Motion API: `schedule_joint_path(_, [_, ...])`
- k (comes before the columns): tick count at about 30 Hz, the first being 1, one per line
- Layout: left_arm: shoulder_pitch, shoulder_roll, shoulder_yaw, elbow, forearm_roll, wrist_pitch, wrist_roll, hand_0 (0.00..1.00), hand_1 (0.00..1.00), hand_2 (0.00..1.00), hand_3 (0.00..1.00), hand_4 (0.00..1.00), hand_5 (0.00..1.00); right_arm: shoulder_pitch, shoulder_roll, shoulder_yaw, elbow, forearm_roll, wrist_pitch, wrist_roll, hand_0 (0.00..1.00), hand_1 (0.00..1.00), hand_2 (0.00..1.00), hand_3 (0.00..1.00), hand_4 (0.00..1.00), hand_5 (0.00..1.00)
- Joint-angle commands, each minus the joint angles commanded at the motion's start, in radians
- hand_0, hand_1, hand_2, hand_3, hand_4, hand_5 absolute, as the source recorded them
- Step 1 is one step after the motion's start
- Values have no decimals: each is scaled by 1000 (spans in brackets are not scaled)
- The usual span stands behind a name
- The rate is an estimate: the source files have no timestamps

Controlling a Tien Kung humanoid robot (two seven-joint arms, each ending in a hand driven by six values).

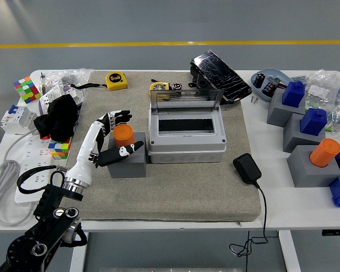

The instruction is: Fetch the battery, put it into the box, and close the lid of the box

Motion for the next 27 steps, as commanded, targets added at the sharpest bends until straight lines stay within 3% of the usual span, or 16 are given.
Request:
schedule_joint_path(3, [-10, -5, 8, 11, -5, -3, 3, 440, 586, 600, 634, 998, 101, 1, 0, 1, 0, 0, -1, 0, 635, 648, 668, 599, 990, 566])
schedule_joint_path(4, [-14, -7, 12, 16, -10, -5, 2, 325, 508, 525, 571, 998, 73, 1, 0, 1, 0, 1, -2, 0, 636, 647, 668, 599, 990, 566])
schedule_joint_path(9, [-34, -17, 31, 41, -41, 2, -15, 325, 508, 525, 571, 998, 73, 3, -1, -3, 0, 7, -2, 1, 636, 647, 668, 599, 990, 566])
schedule_joint_path(10, [-39, -17, 36, 47, -48, 7, -23, 225, 338, 361, 438, 998, 10, 4, -1, -4, 0, 9, -2, 1, 635, 648, 668, 599, 989, 565])
schedule_joint_path(15, [-56, -17, 48, 73, -88, 33, -70, 225, 338, 361, 438, 998, 10, 5, 0, -8, 0, 14, -4, 3, 635, 648, 668, 599, 989, 565])
schedule_joint_path(16, [-58, -17, 51, 77, -95, 37, -77, 164, 226, 266, 319, 998, 2, 5, 0, -8, 0, 13, -4, 2, 635, 648, 668, 602, 990, 564])
schedule_joint_path(21, [-68, -17, 65, 88, -108, 46, -77, 164, 226, 266, 319, 998, 2, 3, 1, -6, 0, 10, -3, 1, 635, 648, 668, 602, 990, 564])
schedule_joint_path(22, [-71, -17, 67, 90, -111, 47, -77, 120, 158, 208, 256, 998, 2, 3, 0, -6, 0, 8, -2, 0, 636, 647, 668, 600, 990, 563])
schedule_joint_path(27, [-79, -17, 79, 91, -121, 52, -77, 120, 158, 208, 256, 998, 2, 4, 0, -6, 0, 9, -2, 0, 636, 647, 668, 600, 990, 563])
